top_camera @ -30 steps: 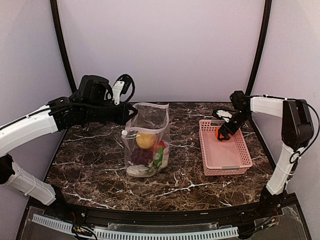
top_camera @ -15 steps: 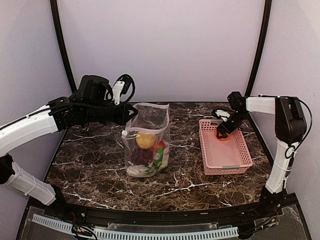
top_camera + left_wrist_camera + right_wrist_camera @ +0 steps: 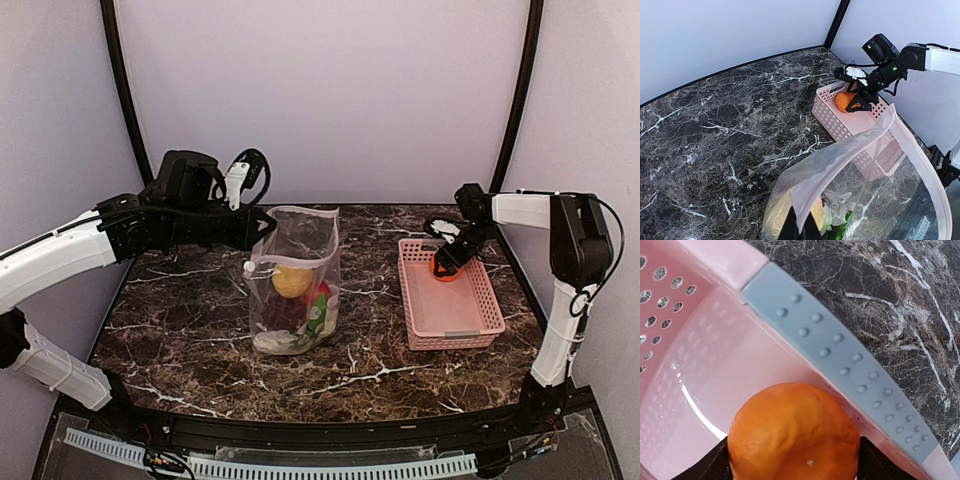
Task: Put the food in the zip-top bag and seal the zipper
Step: Pick up the fake fruit from the bin, then place the fake fruit in the zipper food storage bag.
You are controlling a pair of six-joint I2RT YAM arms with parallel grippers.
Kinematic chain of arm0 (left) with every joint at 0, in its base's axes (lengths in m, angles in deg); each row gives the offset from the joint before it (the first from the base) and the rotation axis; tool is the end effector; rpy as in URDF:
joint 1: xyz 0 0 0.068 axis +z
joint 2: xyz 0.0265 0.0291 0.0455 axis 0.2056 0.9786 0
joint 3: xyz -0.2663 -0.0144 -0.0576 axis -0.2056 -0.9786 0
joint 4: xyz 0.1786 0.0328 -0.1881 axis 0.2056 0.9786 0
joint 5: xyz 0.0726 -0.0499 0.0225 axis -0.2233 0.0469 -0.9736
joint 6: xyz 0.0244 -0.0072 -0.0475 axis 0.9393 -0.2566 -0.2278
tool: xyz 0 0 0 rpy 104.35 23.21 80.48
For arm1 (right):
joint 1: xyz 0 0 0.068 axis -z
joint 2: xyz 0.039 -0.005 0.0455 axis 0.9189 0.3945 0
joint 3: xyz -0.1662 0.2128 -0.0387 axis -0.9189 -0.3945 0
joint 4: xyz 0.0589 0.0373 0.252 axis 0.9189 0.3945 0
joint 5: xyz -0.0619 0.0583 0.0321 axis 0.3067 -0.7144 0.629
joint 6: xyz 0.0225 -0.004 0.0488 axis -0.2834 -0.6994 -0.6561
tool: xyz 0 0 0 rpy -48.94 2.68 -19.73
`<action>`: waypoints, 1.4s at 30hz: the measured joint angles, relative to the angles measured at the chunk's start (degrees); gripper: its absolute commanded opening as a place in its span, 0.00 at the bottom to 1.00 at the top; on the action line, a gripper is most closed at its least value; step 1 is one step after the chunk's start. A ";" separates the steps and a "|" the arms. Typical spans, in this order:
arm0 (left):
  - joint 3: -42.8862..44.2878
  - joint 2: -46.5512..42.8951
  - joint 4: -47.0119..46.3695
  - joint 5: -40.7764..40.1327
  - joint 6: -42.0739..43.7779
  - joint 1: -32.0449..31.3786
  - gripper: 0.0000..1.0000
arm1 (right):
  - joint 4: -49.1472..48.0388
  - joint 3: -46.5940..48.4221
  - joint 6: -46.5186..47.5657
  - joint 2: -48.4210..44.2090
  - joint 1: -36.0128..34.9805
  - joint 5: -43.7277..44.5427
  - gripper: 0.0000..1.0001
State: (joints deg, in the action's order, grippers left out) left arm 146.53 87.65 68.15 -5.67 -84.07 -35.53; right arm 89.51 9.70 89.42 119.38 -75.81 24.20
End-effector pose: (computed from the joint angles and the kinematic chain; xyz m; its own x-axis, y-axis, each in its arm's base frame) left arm 0.2048 -0.2205 0.3733 -0.4566 0.0608 -0.8876 0.6018 0.7559 -0.2578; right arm 0.3866 0.0668 0.1827 -0.7096 -0.6051 -0.3610 -0.6336 0.7721 -0.0489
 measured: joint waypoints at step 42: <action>0.33 1.11 -0.33 0.83 -1.29 0.00 0.01 | 15.78 37.92 0.92 -13.18 -29.70 -31.21 0.65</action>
State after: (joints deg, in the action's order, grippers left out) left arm 146.86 88.76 67.82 -4.84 -85.36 -35.53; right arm 105.29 47.62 90.34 106.20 -105.51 -7.01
